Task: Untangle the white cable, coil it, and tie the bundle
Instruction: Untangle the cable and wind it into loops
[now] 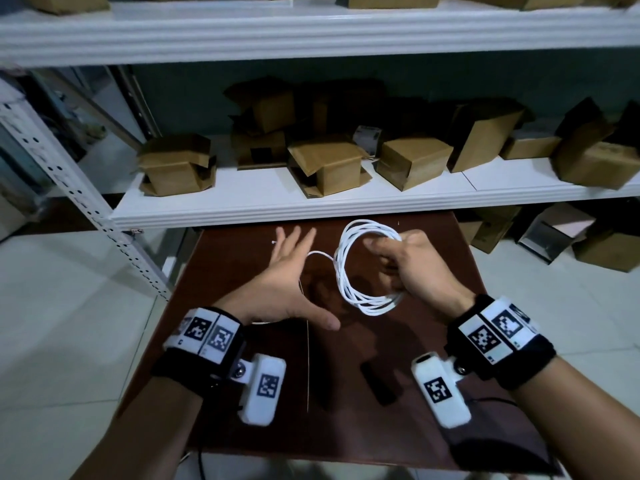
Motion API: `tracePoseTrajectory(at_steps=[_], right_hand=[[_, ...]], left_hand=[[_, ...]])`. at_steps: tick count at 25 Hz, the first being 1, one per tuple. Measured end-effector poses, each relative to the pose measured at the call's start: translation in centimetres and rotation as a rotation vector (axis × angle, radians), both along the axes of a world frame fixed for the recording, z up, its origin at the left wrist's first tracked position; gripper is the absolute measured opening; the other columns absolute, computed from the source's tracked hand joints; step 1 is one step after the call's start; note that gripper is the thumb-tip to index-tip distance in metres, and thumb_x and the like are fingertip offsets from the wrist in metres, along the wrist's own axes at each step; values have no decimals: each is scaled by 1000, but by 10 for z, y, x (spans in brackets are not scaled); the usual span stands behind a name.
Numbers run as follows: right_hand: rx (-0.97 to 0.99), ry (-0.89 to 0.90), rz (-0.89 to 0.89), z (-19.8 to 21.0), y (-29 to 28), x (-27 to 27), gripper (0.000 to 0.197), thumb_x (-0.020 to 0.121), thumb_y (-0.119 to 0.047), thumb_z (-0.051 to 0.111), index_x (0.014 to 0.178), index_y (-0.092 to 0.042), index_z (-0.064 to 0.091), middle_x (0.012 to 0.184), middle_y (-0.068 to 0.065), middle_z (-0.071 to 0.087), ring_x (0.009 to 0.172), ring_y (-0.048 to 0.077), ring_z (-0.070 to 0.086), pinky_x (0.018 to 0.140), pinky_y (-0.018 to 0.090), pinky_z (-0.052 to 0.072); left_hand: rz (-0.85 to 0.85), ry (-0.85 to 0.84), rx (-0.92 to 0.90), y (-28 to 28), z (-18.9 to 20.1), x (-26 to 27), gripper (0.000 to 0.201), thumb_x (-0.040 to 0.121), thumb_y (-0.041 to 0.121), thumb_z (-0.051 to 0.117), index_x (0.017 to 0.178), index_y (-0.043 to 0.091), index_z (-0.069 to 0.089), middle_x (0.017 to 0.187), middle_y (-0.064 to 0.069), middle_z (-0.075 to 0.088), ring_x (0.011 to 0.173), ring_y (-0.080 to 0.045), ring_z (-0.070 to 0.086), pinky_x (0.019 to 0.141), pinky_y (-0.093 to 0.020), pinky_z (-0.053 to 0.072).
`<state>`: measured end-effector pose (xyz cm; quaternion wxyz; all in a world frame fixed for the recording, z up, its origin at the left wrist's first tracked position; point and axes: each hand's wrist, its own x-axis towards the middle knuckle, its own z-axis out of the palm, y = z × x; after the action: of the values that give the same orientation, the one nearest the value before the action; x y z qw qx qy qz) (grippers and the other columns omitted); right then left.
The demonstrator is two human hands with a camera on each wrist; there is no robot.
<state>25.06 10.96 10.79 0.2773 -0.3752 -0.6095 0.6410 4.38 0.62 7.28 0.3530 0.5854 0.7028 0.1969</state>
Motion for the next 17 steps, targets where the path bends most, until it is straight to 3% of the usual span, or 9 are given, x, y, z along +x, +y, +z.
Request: tracePoseTrajectory(at_steps=[2, 4, 7, 8, 10, 12, 14, 15, 17], right_hand=[[3, -8, 15, 0, -1, -2, 53, 99, -7, 61, 58, -21, 32, 46, -9, 27, 33, 11, 25, 40, 20, 20], [5, -26, 22, 1, -2, -3, 52, 99, -7, 61, 58, -20, 32, 46, -8, 27, 33, 10, 25, 40, 19, 20], [17, -40, 46, 0, -5, -6, 52, 99, -7, 61, 57, -19, 34, 46, -6, 27, 34, 11, 25, 39, 18, 20], [20, -35, 55, 0, -7, -7, 53, 99, -7, 61, 55, -19, 36, 46, -6, 28, 35, 11, 24, 39, 19, 21], [18, -20, 73, 1, -11, -7, 54, 99, -6, 61, 49, -19, 44, 45, -6, 30, 36, 11, 24, 39, 19, 21], [20, -16, 88, 3, -13, -7, 54, 99, -6, 60, 47, -18, 56, 44, -6, 35, 38, 11, 24, 41, 20, 21], [-3, 11, 71, 6, -14, -7, 56, 99, -5, 59, 46, -21, 51, 45, -6, 33, 39, 11, 22, 42, 21, 20], [-38, 44, 48, 6, -13, -7, 56, 99, -5, 59, 47, -23, 45, 47, -7, 29, 39, 10, 20, 41, 20, 20], [-102, 117, 3, 7, -14, -6, 51, 99, -4, 57, 57, -24, 35, 51, -6, 22, 43, 10, 15, 40, 20, 16]], left_hand=[[-52, 15, 137, -2, 6, 7, 171, 36, 74, 94, 165, 39, -12, 170, 20, -28, 149, -1, -41, 130, -45, -5], [-70, -168, 268, -3, 11, 11, 166, 41, 63, 100, 166, 39, -6, 173, 23, -17, 154, 4, -26, 131, -41, -2], [-94, -652, 396, 2, 15, 18, 146, 53, 44, 102, 168, 23, 14, 172, 4, 31, 160, -11, 23, 131, -39, 18], [-70, -747, 412, 4, 14, 21, 129, 59, 34, 102, 164, 17, 27, 162, -1, 49, 153, -18, 41, 127, -40, 29], [58, -803, 440, 8, 12, 29, 82, 69, 20, 94, 141, 12, 57, 131, -5, 72, 123, -19, 68, 107, -35, 50], [136, -782, 430, 10, 8, 33, 40, 78, 14, 86, 114, 7, 68, 98, -11, 77, 90, -21, 75, 88, -33, 58], [105, -803, 366, 9, 4, 33, 14, 88, 12, 76, 98, 7, 67, 71, -13, 68, 69, -28, 73, 89, -53, 60], [98, -843, 329, 7, 3, 34, 8, 90, 11, 73, 92, 8, 66, 62, -10, 61, 63, -28, 70, 93, -62, 57], [103, -964, 301, 4, 1, 38, 9, 90, 8, 69, 84, 10, 62, 57, -4, 46, 55, -21, 61, 93, -59, 59]])
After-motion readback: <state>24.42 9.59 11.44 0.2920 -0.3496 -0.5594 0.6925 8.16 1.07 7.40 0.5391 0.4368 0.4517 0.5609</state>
